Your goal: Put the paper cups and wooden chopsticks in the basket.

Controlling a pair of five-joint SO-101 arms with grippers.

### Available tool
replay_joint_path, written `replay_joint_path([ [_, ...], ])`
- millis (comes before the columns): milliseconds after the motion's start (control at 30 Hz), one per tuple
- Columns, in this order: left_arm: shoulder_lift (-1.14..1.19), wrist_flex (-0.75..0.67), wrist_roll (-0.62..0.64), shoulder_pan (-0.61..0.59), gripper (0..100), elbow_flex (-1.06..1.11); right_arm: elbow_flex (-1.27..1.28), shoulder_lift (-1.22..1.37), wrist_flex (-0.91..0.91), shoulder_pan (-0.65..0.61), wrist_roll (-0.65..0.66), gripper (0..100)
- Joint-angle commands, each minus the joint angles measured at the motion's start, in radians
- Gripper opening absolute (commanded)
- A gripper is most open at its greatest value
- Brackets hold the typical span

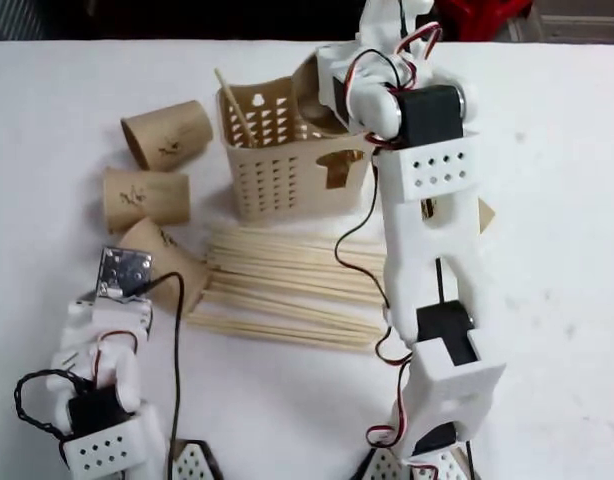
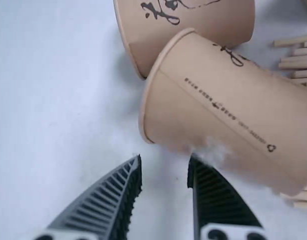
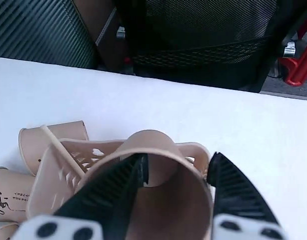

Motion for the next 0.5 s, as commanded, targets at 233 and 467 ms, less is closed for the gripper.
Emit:
replay_joint_path([
  [233,-0.007,0.003,-0.009,0.016,17,-0.002,-0.035,-0.05,-0.061,0.021,0.003,20.4],
  [467,-0.007,0.003,-0.009,0.016,17,-0.002,-0.034,-0.053,-0.021,0.022,0.003,20.1],
])
